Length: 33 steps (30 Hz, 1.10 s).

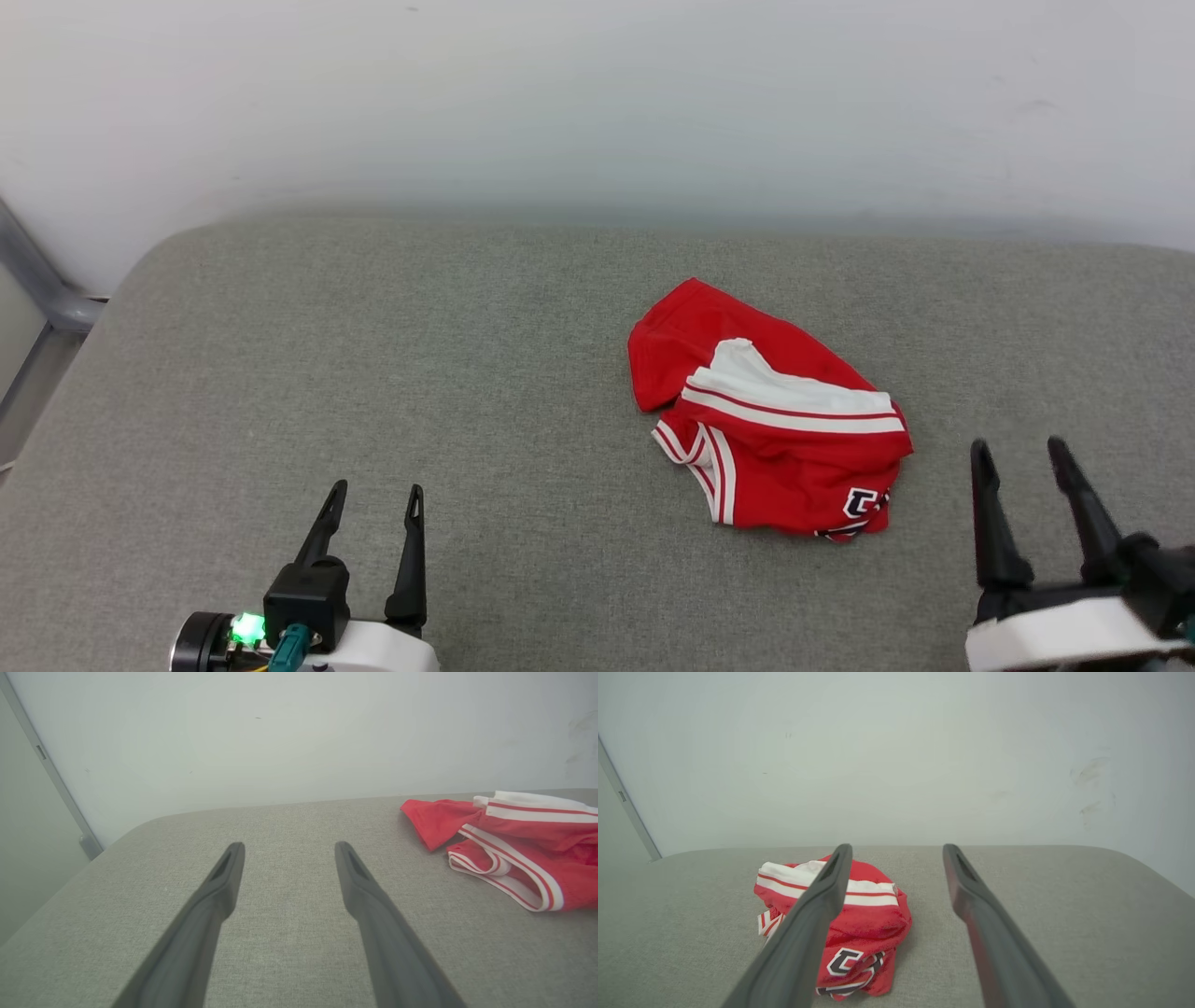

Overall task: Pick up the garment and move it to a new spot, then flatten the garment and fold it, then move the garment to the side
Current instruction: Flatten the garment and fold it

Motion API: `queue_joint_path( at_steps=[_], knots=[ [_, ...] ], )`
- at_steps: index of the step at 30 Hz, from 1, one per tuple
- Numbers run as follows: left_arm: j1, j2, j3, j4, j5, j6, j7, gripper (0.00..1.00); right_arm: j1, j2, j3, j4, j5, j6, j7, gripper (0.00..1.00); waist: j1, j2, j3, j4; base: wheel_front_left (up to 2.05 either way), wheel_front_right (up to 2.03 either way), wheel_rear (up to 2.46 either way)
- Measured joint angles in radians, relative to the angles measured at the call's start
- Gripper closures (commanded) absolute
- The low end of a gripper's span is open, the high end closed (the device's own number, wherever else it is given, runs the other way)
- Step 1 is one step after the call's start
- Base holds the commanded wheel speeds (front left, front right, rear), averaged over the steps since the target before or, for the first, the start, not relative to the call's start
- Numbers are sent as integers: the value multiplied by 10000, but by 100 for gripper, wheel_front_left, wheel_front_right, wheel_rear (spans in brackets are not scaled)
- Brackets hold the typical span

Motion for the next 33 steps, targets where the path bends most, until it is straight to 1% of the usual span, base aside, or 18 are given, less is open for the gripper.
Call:
queue_joint_path(
  at_steps=[4, 6, 8, 10, 14, 17, 19, 23, 26, 29, 31, 33],
  knots=[
    [-10, -61, 61, -4, 88, -42, 0, 0, -1052, -56, -274, -364, -132, 0, 0, 0, 0, 0, 95, 10, 0, 0, 0],
    [-52, -100, 82, -10, 117, -102, 0, 0, -1705, -366, -232, -522, -125, 0, 0, 0, 0, 0, 163, 34, 0, 0, 0],
    [-115, -144, 96, -31, 144, -127, 0, 0, -2418, -830, -50, -629, -12, 0, -2, 0, 0, 0, 274, 63, 0, 0, 0],
    [-192, -203, 86, -38, 173, -184, 0, 0, -3171, -1442, 380, -479, 255, 0, -2, 0, 0, 0, 401, 107, 0, 0, 0],
    [-348, -284, 73, -35, 203, -217, 0, 0, -4471, -3047, 2119, 562, 988, 2, 107, 0, 1, 0, 620, 240, 0, 0, 0],
    [-460, -349, 48, -36, 205, -261, 0, 0, -5676, -4165, 3841, 1126, 2090, 2, 1212, 0, 1, 0, 809, 358, 0, 0, 0],
    [-544, -391, -2, -48, 205, -272, 0, 0, -6358, -4855, 5093, 1323, 3010, 2, 2389, 0, 1, 0, 948, 446, 0, 0, 0],
    [-712, -489, -44, -73, 201, -293, 0, 0, -7420, -6075, 7051, 1557, 4328, 4, 4451, 0, 1, 0, 1251, 651, 0, 0, 0],
    [-795, -545, -59, -115, 196, -286, 0, 0, -7952, -6633, 8096, 1879, 5248, 2, 6040, 0, 1, 0, 1483, 812, 0, 0, 0],
    [-892, -573, -82, -132, 182, -288, 0, 0, -8266, -7003, 8901, 2220, 6017, 2, 7469, 0, 1, 0, 1725, 960, 0, 0, 0],
    [-1002, -591, -98, -142, 178, -290, 0, 0, -8507, -7125, 9332, 2403, 6312, 2, 8090, 0, 1, 0, 1901, 1050, 0, 0, 0],
    [-1111, -608, -144, -150, 165, -295, 0, 0, -8696, -7202, 9714, 2604, 6431, 2, 8477, 0, 1, 0, 2091, 1139, 0, 0, 0]
  ],
)
